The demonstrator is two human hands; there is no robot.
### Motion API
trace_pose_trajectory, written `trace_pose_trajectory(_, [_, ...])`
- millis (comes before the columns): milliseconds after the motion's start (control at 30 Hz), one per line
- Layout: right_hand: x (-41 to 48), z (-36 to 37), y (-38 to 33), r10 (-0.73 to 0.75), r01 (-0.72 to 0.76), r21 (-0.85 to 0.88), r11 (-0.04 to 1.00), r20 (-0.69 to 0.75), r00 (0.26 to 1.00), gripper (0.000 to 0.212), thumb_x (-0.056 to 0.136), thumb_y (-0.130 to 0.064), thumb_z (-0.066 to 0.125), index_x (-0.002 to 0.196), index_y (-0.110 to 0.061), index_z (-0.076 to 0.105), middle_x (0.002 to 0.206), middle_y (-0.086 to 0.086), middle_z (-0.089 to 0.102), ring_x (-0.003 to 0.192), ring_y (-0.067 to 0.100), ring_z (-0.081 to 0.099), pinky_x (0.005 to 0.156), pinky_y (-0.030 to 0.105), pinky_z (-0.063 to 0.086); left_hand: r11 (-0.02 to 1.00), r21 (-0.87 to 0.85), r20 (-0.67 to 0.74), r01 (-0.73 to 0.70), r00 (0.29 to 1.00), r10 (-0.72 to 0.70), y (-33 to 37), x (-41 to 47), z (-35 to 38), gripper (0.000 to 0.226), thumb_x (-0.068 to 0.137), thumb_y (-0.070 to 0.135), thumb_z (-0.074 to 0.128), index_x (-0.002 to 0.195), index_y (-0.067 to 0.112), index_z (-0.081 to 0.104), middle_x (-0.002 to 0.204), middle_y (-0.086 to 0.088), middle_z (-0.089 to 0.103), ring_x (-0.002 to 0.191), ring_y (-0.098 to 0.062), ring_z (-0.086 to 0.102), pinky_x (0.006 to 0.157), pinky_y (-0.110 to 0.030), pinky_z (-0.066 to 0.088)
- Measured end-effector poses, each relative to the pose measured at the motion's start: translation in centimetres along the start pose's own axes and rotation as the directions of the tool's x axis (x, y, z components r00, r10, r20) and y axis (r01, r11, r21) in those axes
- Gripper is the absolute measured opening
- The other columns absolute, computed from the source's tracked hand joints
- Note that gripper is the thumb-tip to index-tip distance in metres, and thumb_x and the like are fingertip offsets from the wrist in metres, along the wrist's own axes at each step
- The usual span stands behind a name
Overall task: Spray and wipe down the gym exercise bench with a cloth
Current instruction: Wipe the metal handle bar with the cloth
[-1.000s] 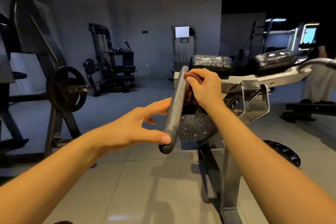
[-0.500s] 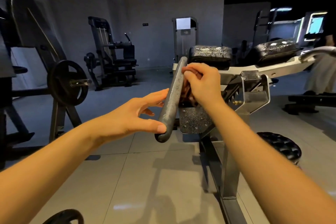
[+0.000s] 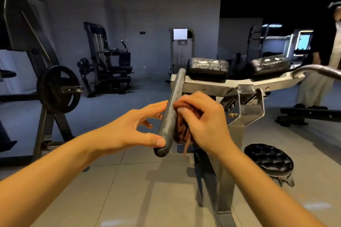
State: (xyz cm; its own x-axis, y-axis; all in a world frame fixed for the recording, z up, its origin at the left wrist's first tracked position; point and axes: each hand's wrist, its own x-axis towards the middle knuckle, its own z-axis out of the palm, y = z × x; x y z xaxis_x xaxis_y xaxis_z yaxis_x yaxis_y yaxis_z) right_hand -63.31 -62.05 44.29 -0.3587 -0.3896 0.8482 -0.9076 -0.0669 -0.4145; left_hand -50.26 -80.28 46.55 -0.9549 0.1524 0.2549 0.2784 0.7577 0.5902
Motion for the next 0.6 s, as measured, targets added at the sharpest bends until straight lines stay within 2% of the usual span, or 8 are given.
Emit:
trace_pose_trajectory(67, [4.6,0.4,2.3,0.052,-0.05,-0.125,0.991,0.016,0.999,0.013,0.092,-0.008,0.069,0.099,-0.015,0.079,0.096,-0.002,0.068,0.093,0.011,0.063,0.087,0.013,0.045,1.0,-0.001,0.003,0.0,1.0,0.0,0.0,0.0,0.0,0.086,0.079,0.057,0.068,0.155,0.051,0.029,0.155,0.034,0.037,0.14,0.001,0.042,0.111,-0.037,0.04])
trace_pose_trajectory(100, [7.2,0.5,3.8,0.08,-0.073,-0.193,0.978,0.028,0.996,0.013,0.093,-0.011,0.069,0.099,-0.016,0.079,0.098,-0.001,0.07,0.095,0.013,0.062,0.09,0.016,0.046,1.0,-0.003,0.003,0.0,1.0,0.0,0.0,-0.1,0.0,0.085,0.079,0.058,0.067,0.155,0.052,0.029,0.154,0.036,0.036,0.14,0.002,0.042,0.11,-0.036,0.039])
trace_pose_trajectory(200, [13.0,1.0,6.9,0.155,-0.115,-0.387,0.915,0.072,0.985,0.015,0.097,-0.019,0.066,0.101,-0.017,0.08,0.102,0.001,0.074,0.094,0.013,0.06,0.098,0.035,0.051,1.0,0.004,-0.002,-0.014,1.0,0.014,0.0,-0.1,-0.1,0.084,0.078,0.059,0.067,0.153,0.055,0.028,0.153,0.039,0.035,0.139,0.004,0.041,0.107,-0.03,0.038])
trace_pose_trajectory(267, [14.1,1.0,6.9,0.195,-0.129,-0.451,0.883,0.103,0.975,0.016,0.099,-0.02,0.065,0.104,-0.015,0.079,0.106,0.003,0.075,0.093,0.012,0.058,0.097,0.035,0.052,1.0,-0.005,-0.008,-0.016,1.0,0.016,0.1,-0.1,0.0,0.083,0.078,0.06,0.067,0.152,0.057,0.028,0.151,0.04,0.037,0.139,0.005,0.041,0.107,-0.029,0.039])
trace_pose_trajectory(367, [11.5,0.2,4.2,0.174,-0.087,-0.42,0.904,0.172,0.97,0.015,0.097,-0.016,0.066,0.104,-0.016,0.08,0.103,-0.002,0.073,0.097,0.014,0.062,0.097,0.037,0.052,0.999,-0.043,-0.023,-0.018,1.0,0.017,0.0,-0.3,0.3,0.08,0.079,0.058,0.069,0.149,0.059,0.029,0.149,0.04,0.039,0.136,0.007,0.042,0.104,-0.027,0.038])
trace_pose_trajectory(433, [7.9,-1.2,1.0,0.112,0.001,-0.364,0.931,0.289,0.951,0.015,0.096,-0.014,0.067,0.101,-0.02,0.08,0.097,-0.009,0.067,0.095,0.009,0.061,0.09,0.028,0.049,0.998,-0.052,-0.042,-0.03,0.999,0.028,-0.2,-0.4,0.5,0.078,0.083,0.049,0.072,0.149,0.057,0.031,0.147,0.04,0.042,0.135,0.007,0.043,0.104,-0.026,0.038])
trace_pose_trajectory(533, [3.8,-3.2,-3.1,-0.012,0.185,-0.291,0.939,0.509,0.861,0.014,0.096,-0.016,0.068,0.104,-0.024,0.077,0.099,-0.011,0.065,0.095,0.007,0.061,0.083,0.02,0.047,0.996,-0.069,-0.059,-0.052,0.997,0.048,-0.5,-0.3,0.5,0.077,0.084,0.044,0.072,0.15,0.055,0.033,0.148,0.038,0.043,0.136,0.007,0.042,0.105,-0.027,0.038])
trace_pose_trajectory(600, [5.0,-3.3,-2.8,-0.006,0.216,-0.347,0.913,0.516,0.856,0.014,0.096,-0.016,0.068,0.105,-0.023,0.077,0.099,-0.011,0.064,0.094,0.007,0.06,0.083,0.023,0.049,0.994,-0.079,-0.058,-0.073,0.996,0.068,-0.6,-0.2,0.6,0.078,0.084,0.047,0.074,0.151,0.054,0.033,0.15,0.037,0.041,0.138,0.007,0.041,0.108,-0.03,0.037])
